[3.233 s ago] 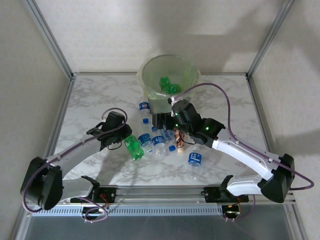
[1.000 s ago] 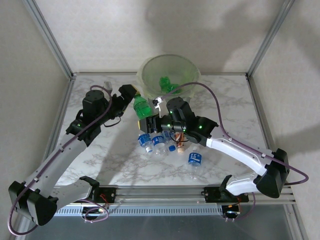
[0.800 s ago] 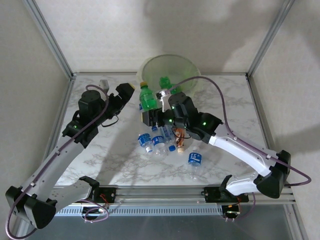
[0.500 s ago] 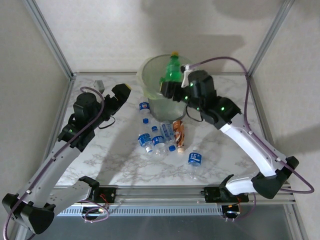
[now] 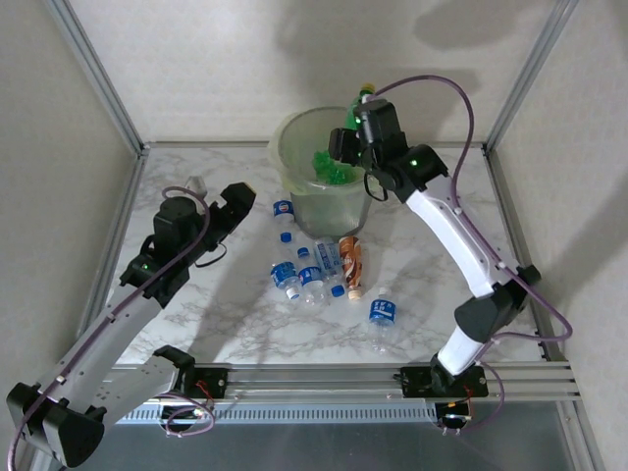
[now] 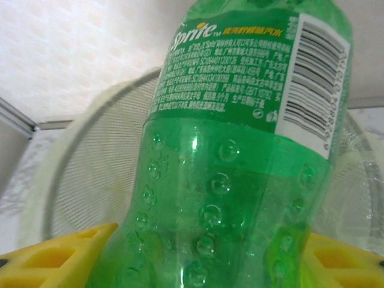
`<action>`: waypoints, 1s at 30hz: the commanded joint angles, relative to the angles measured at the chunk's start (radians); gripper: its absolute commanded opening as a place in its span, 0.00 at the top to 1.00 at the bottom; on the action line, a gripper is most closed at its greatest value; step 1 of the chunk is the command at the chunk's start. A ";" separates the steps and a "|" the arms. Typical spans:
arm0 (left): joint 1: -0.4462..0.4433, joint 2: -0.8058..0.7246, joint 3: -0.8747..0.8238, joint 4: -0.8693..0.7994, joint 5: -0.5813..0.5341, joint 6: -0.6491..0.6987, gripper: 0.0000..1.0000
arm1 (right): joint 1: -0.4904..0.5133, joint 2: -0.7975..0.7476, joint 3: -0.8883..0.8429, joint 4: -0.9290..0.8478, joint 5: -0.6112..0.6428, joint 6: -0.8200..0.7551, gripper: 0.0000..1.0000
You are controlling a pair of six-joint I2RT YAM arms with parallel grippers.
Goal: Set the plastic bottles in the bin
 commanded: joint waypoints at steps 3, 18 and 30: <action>-0.009 0.001 -0.010 -0.009 0.002 0.015 0.00 | -0.037 0.073 0.082 -0.066 0.052 -0.040 0.41; -0.010 0.010 0.000 -0.034 -0.020 0.026 0.00 | -0.048 0.117 0.090 -0.112 0.125 -0.033 0.17; -0.009 0.013 -0.010 -0.022 -0.002 0.028 0.01 | 0.019 -0.148 -0.108 -0.070 0.115 -0.001 0.16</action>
